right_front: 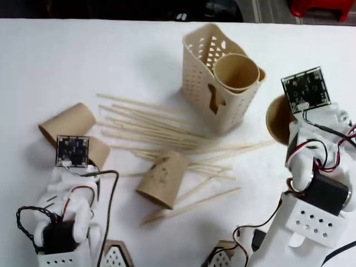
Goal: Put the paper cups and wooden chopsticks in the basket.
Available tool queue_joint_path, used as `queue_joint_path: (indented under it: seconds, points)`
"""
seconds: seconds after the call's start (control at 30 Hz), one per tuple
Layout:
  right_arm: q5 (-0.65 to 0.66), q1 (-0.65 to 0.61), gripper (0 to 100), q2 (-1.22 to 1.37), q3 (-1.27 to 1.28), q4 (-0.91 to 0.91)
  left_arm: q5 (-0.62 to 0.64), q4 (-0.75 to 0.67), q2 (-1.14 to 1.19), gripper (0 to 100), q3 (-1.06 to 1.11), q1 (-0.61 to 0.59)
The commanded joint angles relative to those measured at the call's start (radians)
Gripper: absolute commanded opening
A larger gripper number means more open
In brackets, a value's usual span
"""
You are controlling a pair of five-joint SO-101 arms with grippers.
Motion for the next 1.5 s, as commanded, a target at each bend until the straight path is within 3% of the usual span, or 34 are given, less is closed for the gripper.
queue_joint_path:
  seconds: [0.0,0.5,0.9,1.3,1.47]
  points:
    - [-0.089,-0.064,1.9,-0.005,-0.106,0.005,-0.011,-0.025,-0.001,3,-0.006,-0.007]
    - [-0.328,-0.358,2.1,0.054,-0.252,-0.035,-0.012,-0.023,-0.001,3,-0.006,-0.008]
    - [-0.442,-0.367,2.1,0.489,-0.565,0.016,-0.012,-0.023,-0.001,3,-0.006,-0.008]
    - [-0.482,-0.367,2.2,0.691,-0.677,0.148,-0.012,-0.023,-0.001,3,-0.006,-0.008]
    - [-0.496,-0.369,14.3,0.685,-0.68,0.216,-0.012,-0.023,-0.001,3,-0.006,-0.008]
